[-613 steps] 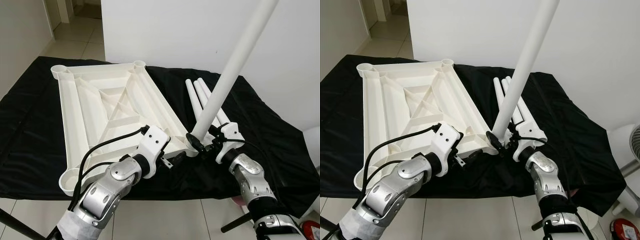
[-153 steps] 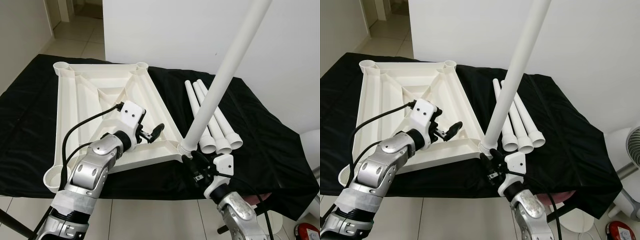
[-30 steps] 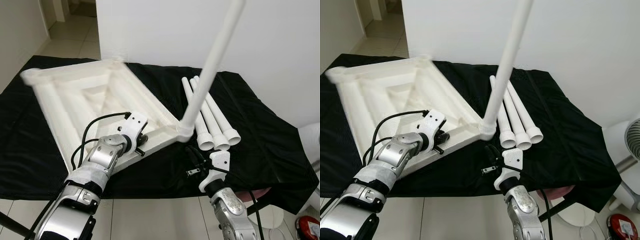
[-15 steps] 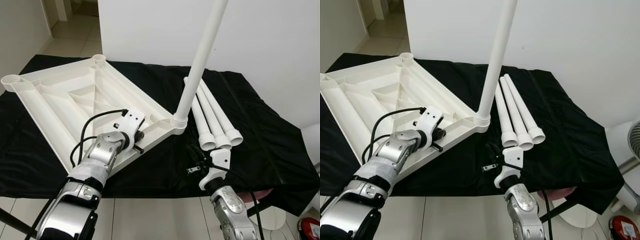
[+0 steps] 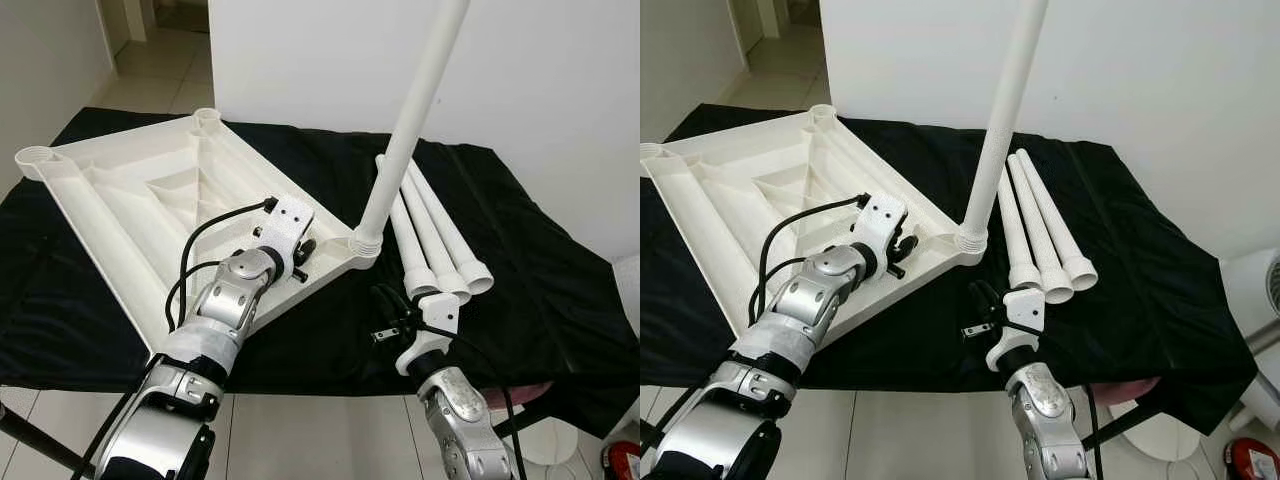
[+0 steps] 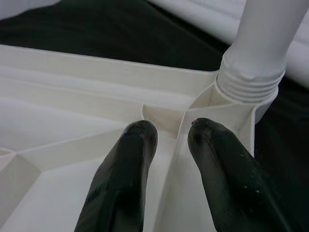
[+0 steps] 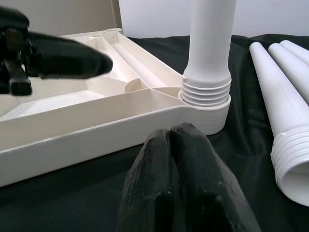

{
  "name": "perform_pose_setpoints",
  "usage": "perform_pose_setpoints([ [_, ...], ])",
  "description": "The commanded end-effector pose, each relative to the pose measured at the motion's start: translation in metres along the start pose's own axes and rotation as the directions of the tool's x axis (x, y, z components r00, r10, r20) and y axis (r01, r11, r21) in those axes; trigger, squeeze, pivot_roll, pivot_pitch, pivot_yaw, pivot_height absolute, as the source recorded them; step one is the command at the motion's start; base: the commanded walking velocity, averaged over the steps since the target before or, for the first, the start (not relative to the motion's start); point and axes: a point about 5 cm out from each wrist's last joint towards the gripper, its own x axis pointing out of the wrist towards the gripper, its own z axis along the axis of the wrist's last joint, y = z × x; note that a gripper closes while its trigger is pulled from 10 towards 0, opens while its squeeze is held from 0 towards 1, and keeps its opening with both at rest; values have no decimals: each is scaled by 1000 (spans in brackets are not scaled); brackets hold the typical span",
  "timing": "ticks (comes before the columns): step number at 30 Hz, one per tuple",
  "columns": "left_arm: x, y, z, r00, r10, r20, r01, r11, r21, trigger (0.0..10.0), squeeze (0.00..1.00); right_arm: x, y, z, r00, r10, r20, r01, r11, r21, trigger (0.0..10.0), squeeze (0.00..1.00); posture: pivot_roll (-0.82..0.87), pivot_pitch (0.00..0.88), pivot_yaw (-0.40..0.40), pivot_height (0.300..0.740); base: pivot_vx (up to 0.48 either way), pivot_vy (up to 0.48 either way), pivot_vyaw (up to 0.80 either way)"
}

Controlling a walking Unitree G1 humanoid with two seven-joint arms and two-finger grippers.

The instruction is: Building children table

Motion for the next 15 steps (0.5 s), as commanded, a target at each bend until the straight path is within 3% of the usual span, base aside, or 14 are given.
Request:
perform_pose_setpoints([
  [1,-2,-3,5,999,-25,42,25,1000,-8,10000,0,-2,-4,-3,1000,-16,-18,16,1000,-6,10000,0,-32,0,-83,740,0,0,0],
  [7,-17,-5,22,981,-96,167,102,994,-26,10000,0,0,-4,-4,1000,-20,-14,20,1000,-5,10000,0,-26,0,-82,740,0,0,0],
  [9,-31,-14,27,950,-164,268,175,984,-17,10000,0,2,-6,-3,999,-38,-8,38,999,-7,10000,0,-19,0,-86,740,0,0,0],
  [10,-31,-14,27,950,-164,268,175,984,-17,10000,0,2,-6,-3,999,-38,-8,38,999,-7,10000,0,-19,0,-86,740,0,0,0],
  [11,-42,-22,22,936,-195,293,207,978,-11,10000,0,4,-10,-1,998,-61,1,61,998,-8,10000,0,-15,0,-87,740,0,0,0],
  [15,-48,-22,16,940,-191,282,204,979,-19,10000,0,5,-11,1,998,-67,5,67,998,-12,10000,0,-15,0,-89,740,0,0,0],
])
